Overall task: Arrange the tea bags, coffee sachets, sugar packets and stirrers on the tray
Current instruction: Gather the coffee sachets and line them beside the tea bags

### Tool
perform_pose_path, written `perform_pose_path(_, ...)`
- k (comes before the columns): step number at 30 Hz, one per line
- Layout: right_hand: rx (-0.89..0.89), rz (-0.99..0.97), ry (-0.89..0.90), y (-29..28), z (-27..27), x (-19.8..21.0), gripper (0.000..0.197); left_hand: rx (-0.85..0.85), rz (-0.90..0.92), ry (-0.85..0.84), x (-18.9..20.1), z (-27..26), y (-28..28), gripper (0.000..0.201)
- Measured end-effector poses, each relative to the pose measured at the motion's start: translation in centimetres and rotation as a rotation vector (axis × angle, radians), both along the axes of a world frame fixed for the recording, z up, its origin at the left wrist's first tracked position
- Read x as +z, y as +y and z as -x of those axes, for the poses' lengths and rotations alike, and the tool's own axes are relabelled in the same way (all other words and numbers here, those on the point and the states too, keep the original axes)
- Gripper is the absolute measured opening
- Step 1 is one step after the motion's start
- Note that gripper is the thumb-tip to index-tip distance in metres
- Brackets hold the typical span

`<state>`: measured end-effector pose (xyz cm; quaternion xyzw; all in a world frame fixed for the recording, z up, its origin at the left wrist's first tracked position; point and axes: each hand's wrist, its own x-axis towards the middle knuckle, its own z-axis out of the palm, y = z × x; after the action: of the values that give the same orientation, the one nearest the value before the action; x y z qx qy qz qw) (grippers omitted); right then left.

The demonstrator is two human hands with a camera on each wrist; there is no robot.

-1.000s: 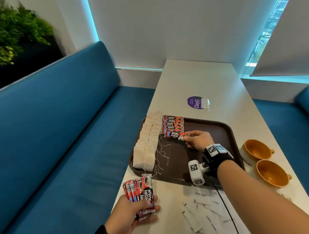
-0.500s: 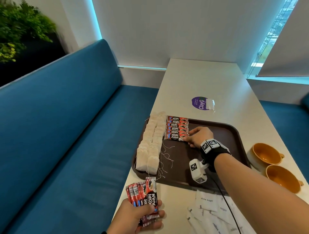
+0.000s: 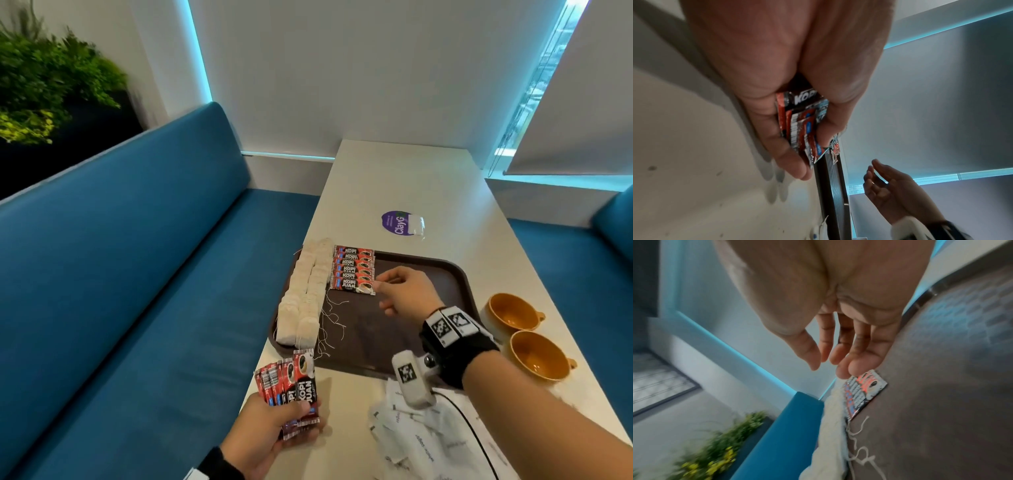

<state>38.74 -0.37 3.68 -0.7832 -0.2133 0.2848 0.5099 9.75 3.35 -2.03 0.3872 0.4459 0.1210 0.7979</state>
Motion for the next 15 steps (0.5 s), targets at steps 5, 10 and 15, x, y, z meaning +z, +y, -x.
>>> perform_pose_path(5,0.163,-0.102,0.026,-5.4,6.1,1.8,0.008,-0.03,-0.073,-0.044,2.3,0.6,-1.4,0.023)
perform_pose_path(10,0.261,-0.134,0.064,-9.7,10.8,1.8,0.022,-0.063,-0.135,-0.125,4.4,0.8,-3.5,0.024)
perform_pose_path(15,0.232,-0.252,0.154,-13.0,13.5,1.6,0.026,-0.064,-0.194,-0.161,5.2,1.2,-5.0,0.023)
